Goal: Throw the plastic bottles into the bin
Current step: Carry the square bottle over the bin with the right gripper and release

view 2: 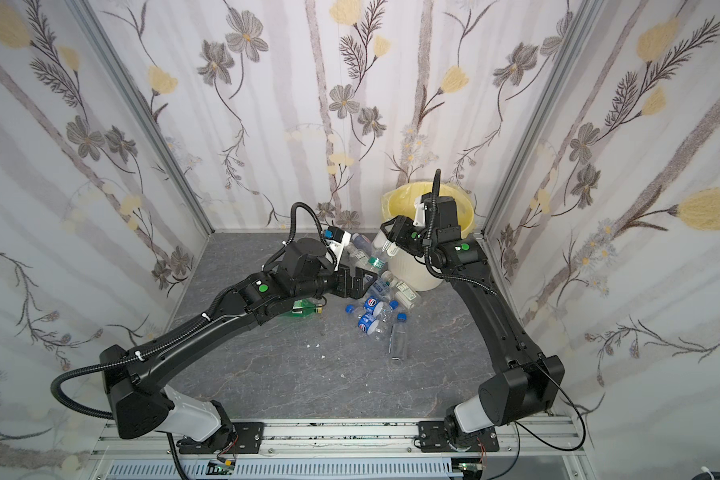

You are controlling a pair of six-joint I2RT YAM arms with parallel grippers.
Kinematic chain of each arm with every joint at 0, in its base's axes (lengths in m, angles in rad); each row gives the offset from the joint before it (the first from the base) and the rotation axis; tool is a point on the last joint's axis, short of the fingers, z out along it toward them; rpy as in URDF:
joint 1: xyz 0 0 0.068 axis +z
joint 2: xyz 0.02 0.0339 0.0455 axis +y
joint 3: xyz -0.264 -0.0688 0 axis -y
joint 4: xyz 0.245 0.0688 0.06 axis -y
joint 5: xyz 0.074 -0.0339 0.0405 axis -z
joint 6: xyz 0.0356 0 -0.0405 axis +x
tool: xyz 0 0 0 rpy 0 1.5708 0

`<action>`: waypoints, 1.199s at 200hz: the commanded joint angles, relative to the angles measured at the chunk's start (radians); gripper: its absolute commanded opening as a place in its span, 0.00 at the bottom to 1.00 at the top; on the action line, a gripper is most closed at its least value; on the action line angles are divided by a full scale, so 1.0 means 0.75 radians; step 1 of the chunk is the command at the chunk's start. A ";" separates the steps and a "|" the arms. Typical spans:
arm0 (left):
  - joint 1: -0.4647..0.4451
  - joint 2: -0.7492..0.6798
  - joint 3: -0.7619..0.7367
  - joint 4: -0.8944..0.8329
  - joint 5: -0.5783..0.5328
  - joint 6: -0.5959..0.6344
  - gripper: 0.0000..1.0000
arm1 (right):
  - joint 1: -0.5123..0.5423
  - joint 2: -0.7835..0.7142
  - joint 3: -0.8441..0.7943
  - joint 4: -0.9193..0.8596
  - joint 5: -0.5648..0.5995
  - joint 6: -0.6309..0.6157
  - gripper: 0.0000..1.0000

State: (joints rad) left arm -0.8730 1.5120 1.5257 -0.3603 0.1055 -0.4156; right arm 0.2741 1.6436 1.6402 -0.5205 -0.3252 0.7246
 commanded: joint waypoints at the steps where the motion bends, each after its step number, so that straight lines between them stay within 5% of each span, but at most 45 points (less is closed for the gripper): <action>1: 0.004 0.079 0.152 -0.030 -0.010 0.062 1.00 | -0.056 0.011 0.105 -0.026 0.018 -0.024 0.47; 105: 0.003 0.478 0.966 -0.152 -0.047 0.182 1.00 | -0.416 0.026 0.654 -0.035 -0.013 0.038 0.47; 211: 0.002 0.452 0.998 -0.162 -0.078 0.159 1.00 | -0.489 0.138 0.650 0.097 0.058 0.027 0.49; 240: -0.004 0.437 0.941 -0.165 -0.085 0.125 1.00 | -0.470 0.380 0.665 -0.031 0.066 0.005 0.73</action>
State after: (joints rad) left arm -0.8734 1.8549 2.2562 -0.4858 0.0555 -0.2951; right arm -0.0837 1.8076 2.1201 -0.4545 -0.2993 0.7498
